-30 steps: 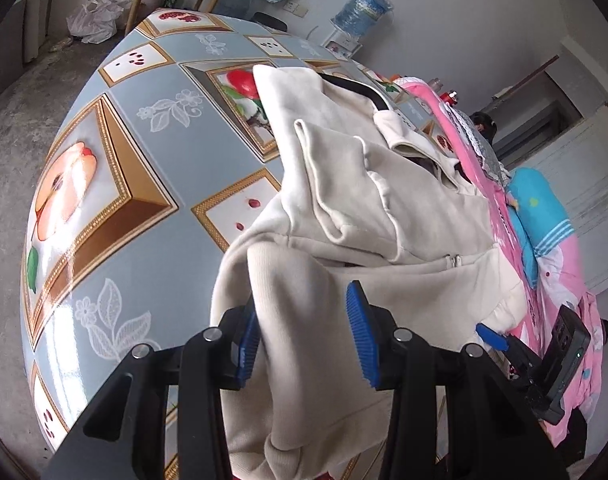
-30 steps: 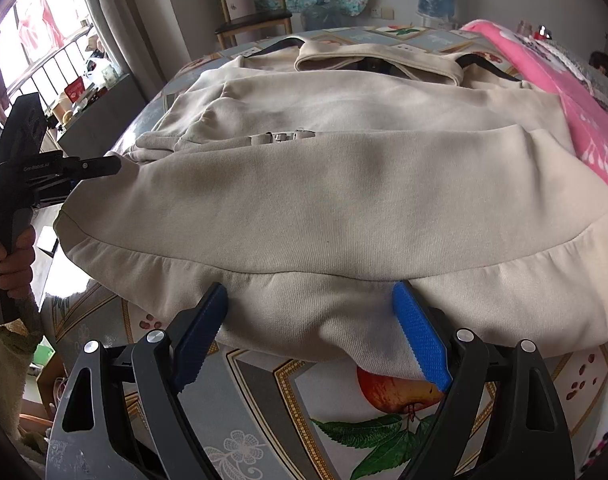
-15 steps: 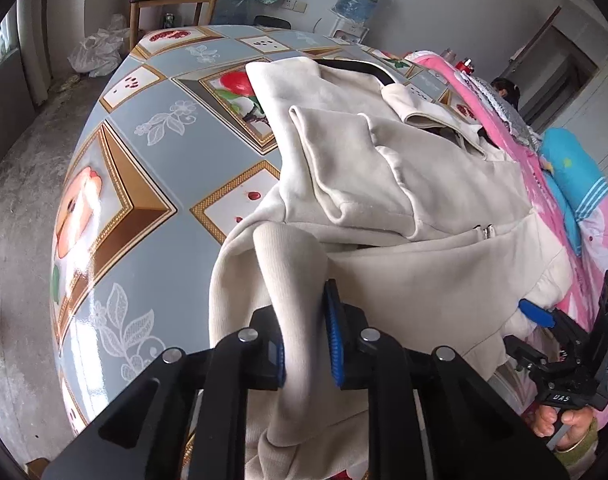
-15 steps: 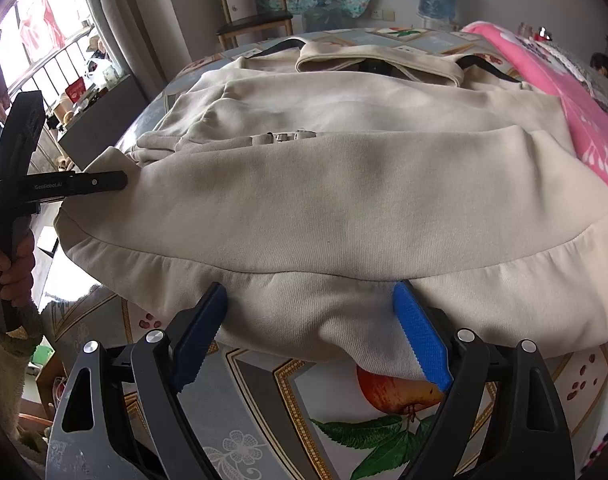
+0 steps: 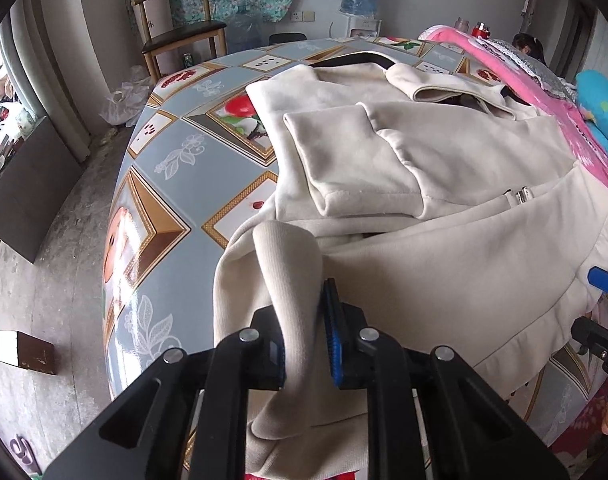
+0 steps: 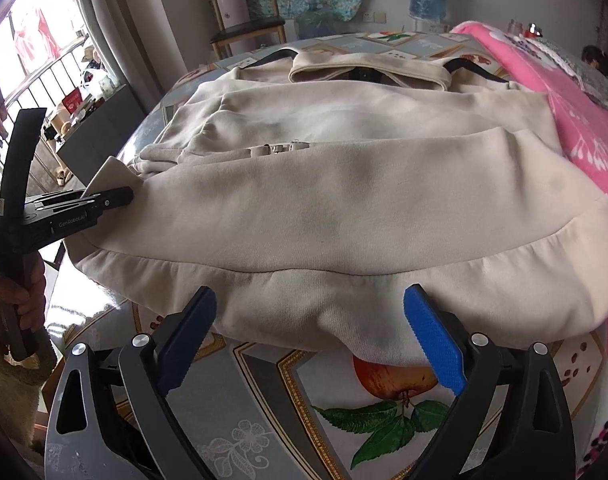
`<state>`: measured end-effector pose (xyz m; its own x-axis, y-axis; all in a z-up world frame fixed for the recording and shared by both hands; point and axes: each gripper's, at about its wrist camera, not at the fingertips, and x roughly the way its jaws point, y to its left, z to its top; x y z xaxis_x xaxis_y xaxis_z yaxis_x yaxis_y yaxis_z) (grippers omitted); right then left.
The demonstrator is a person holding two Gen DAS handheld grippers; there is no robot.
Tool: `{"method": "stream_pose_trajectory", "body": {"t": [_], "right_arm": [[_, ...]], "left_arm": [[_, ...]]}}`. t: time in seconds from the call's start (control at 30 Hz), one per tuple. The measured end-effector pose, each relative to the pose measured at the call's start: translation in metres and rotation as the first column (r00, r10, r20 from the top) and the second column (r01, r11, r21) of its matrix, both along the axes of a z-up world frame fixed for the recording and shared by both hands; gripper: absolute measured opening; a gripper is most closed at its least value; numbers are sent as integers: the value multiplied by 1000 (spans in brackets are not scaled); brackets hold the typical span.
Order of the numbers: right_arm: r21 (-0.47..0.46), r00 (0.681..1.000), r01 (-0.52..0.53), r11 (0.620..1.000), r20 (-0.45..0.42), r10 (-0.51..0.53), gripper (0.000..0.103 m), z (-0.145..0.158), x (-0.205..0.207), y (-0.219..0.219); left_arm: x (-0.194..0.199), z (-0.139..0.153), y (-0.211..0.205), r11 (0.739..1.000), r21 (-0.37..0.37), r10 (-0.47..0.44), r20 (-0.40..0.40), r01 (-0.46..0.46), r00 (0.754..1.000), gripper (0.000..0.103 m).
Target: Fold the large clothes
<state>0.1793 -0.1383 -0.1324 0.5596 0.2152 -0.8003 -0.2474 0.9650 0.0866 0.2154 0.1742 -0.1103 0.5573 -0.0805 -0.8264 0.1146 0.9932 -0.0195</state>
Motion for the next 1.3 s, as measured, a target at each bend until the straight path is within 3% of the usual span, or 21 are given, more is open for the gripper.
{"method": "stream_pose_trajectory", "body": {"t": [0.27,0.53,0.73,0.93,1.03,1.07,1.23,1.3], "right_arm": [[45,999,33,998,34,-35,95,21,-8,-26],[56,986,145,988,80,-149,95,61,5,-129],[127,986,167,978,3,-169,95,61,48,-190],[238,982,162,958,-135,-133,83,40,94,-210],[260,971,162,952,-215,-107,59,29,103,-210],[258,972,150,955,-217,-94,52,29,101,-206],[179,995,-19,984,-89,35,53,55,72,-177],[173,993,-89,981,-64,101,58,62,68,-171]], "left_arm": [[-1,0,-8,999,54,2,7,-3,1000,15],[0,0,-10,998,61,14,0,-14,1000,15],[1,0,-10,998,60,20,-2,-20,1000,15],[2,1,-11,997,66,26,-7,-25,1000,15],[2,1,-11,997,69,27,-10,-26,1000,15],[2,1,-11,997,69,26,-11,-25,1000,15],[3,0,-11,997,69,27,-14,-25,1000,15],[2,0,-11,997,67,26,-13,-25,1000,15]]}}
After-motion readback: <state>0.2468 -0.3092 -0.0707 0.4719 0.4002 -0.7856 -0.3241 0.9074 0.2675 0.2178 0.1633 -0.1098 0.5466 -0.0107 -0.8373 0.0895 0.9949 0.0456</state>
